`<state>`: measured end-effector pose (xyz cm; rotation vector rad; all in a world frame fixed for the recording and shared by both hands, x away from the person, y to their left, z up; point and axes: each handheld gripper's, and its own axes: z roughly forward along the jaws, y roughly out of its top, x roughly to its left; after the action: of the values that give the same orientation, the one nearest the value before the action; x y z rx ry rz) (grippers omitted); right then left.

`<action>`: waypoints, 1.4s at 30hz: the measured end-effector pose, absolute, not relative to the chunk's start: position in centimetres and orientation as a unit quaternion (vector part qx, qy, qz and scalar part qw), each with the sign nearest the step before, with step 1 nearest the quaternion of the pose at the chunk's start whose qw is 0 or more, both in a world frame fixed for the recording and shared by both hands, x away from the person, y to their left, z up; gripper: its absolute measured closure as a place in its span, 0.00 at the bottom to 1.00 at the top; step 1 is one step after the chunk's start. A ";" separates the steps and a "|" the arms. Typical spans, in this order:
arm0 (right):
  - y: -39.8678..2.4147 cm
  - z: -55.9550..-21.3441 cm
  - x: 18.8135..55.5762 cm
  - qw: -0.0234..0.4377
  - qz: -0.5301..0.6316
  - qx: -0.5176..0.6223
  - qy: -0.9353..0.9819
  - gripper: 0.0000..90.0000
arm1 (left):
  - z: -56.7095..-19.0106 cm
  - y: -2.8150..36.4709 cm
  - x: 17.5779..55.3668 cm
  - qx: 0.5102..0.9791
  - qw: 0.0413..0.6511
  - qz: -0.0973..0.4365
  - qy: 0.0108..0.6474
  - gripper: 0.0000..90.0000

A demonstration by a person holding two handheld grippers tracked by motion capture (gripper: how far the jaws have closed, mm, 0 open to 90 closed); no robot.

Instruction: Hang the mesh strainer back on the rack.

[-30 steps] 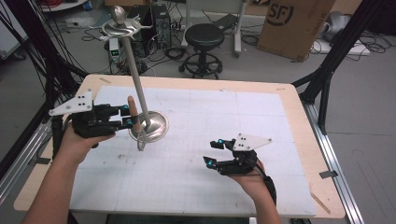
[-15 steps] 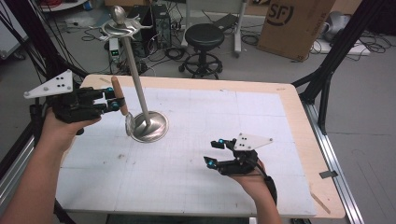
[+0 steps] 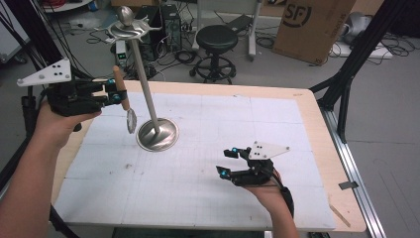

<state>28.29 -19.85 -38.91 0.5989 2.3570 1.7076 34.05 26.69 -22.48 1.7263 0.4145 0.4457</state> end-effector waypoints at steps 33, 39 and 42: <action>-19.8 -39.0 28.4 0.084 0.573 0.201 0.790 0.42 | -17.8 30.7 37.8 0.733 0.603 0.213 0.231 0.75; -20.0 -39.0 28.4 0.082 0.573 0.203 0.789 0.42 | -17.7 31.2 38.6 0.731 0.593 0.224 0.254 0.75; -20.1 -38.9 28.4 0.083 0.577 0.204 0.787 0.41 | -17.7 31.5 38.9 0.730 0.589 0.227 0.262 0.75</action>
<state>28.35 -20.13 -38.92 0.6099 2.3495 1.7215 38.95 31.47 -17.71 1.6996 0.6105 0.5279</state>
